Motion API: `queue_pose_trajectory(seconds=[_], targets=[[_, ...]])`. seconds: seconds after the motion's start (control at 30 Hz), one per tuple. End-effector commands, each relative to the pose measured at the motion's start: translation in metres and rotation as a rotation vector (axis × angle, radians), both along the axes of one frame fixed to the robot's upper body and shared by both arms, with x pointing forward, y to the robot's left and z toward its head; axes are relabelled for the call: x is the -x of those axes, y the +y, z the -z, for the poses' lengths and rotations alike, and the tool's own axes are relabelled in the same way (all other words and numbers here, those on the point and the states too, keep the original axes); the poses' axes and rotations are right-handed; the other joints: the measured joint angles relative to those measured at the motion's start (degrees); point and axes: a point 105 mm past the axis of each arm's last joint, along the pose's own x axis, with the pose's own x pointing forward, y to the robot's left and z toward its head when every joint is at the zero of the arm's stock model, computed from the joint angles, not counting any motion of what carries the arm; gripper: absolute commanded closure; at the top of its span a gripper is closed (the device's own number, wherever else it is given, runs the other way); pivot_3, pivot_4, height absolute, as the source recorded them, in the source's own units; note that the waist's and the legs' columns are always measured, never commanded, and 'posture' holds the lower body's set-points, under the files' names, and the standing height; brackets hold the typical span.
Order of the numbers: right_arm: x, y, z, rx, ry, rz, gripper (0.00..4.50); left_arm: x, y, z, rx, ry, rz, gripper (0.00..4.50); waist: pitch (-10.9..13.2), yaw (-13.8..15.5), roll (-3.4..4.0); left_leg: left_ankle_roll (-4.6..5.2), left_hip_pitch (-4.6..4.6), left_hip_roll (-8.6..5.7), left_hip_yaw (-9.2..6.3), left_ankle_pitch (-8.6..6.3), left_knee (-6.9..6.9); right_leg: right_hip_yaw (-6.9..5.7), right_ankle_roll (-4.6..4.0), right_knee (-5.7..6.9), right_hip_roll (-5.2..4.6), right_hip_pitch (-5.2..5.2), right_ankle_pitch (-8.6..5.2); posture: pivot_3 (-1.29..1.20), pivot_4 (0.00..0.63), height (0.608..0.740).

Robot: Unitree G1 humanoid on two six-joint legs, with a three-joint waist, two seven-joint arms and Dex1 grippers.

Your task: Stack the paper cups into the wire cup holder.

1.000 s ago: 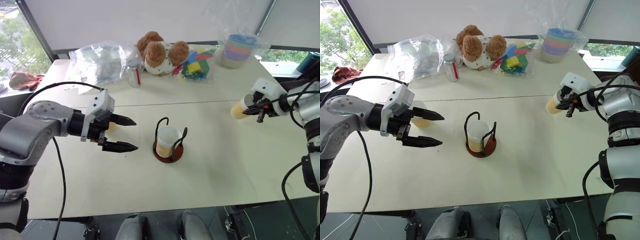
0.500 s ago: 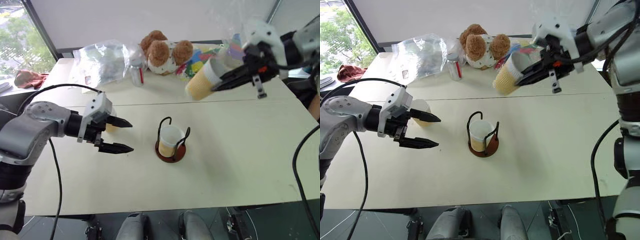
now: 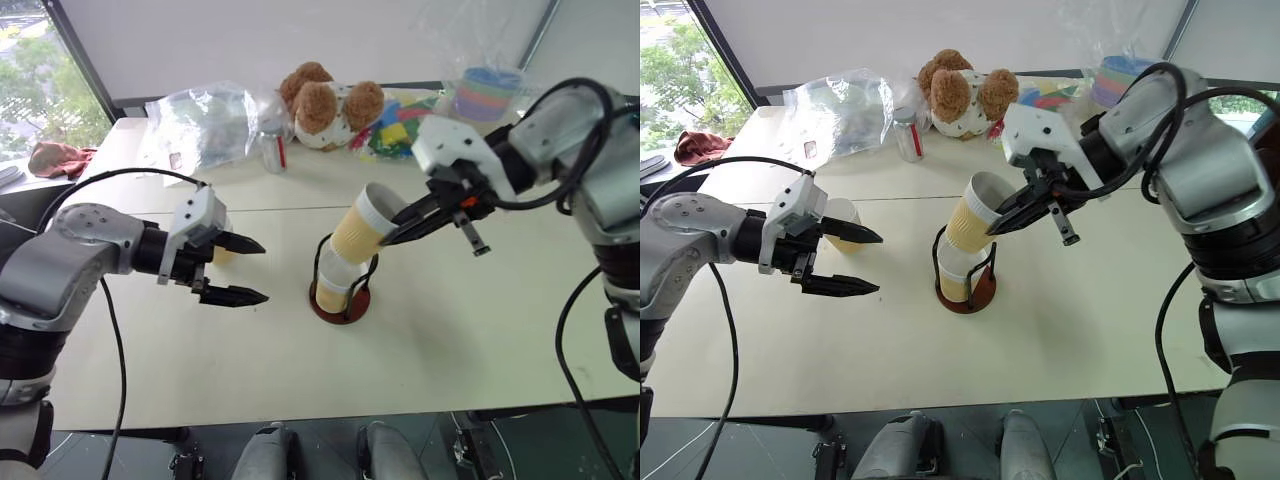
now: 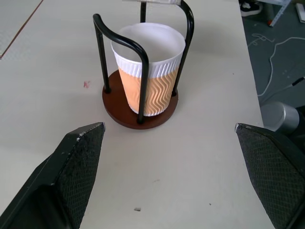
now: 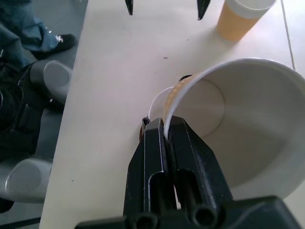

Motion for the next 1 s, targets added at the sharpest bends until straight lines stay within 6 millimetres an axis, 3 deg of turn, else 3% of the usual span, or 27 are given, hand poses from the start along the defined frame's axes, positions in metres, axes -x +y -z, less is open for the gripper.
queue_pose_trajectory(seconds=[0.03, 0.6, 0.67, 0.77, 0.8, 0.9, 1.0], targets=[[0.0, 0.004, -0.005, 0.006, -0.033, -0.027, 4.46, 0.002, -0.002, -0.006, 0.002, -0.039, 0.006, 0.0, 0.0, 0.1, 0.0, 0.0, 0.0, 0.0, 0.0, 0.0, 0.02, 0.0, 0.0, 0.0, 0.0, 0.0, 0.0, 0.0, 0.15, 0.74], [-0.009, 0.017, 0.014, 0.079, -0.042, -0.088, 4.46, 0.001, -0.007, -0.006, 0.035, -0.047, -0.005, 0.0, 0.01, -0.03, -0.01, 0.0, 0.0, 0.02, -0.02, 0.0, 0.09, -0.01, 0.0, 0.02, 0.02, -0.01, 0.0, 0.0, 0.15, 0.74], [-0.01, 0.017, 0.014, 0.086, -0.053, -0.092, 3.93, 0.001, -0.008, -0.006, 0.038, -0.048, -0.005, 0.0, 0.01, -0.04, -0.01, 0.0, -0.01, 0.02, -0.01, 0.0, 0.09, 0.0, 0.0, 0.01, 0.02, -0.01, 0.0, 0.0, 0.15, 0.74], [-0.011, 0.017, 0.015, 0.087, -0.061, -0.092, 2.74, 0.001, -0.009, -0.006, 0.042, -0.05, -0.005, 0.0, 0.01, -0.04, -0.01, 0.0, -0.01, 0.02, -0.02, 0.0, 0.1, -0.01, 0.0, 0.02, 0.02, -0.01, 0.0, 0.0, 0.15, 0.74], [-0.011, 0.017, 0.015, 0.088, -0.061, -0.092, 2.05, 0.001, -0.009, -0.006, 0.043, -0.051, -0.006, 0.0, 0.01, -0.04, -0.01, 0.0, 0.0, 0.02, -0.01, 0.0, 0.1, 0.0, 0.0, 0.02, 0.02, -0.01, 0.0, 0.0, 0.15, 0.74], [-0.01, 0.017, 0.013, 0.082, -0.063, -0.093, 0.68, 0.0, -0.009, -0.007, 0.046, -0.053, -0.007, 0.0, 0.01, -0.04, -0.01, 0.0, -0.01, 0.02, -0.02, 0.0, 0.11, 0.0, 0.0, 0.02, 0.02, -0.01, 0.0, 0.0, 0.15, 0.74], [-0.01, 0.018, 0.004, 0.053, -0.071, -0.082, 0.68, 0.0, -0.008, -0.006, 0.043, -0.055, -0.01, 0.0, 0.01, -0.04, -0.01, 0.0, -0.01, 0.02, -0.02, 0.0, 0.11, 0.0, 0.0, 0.02, 0.02, -0.01, 0.0, 0.0, 0.15, 0.74]])
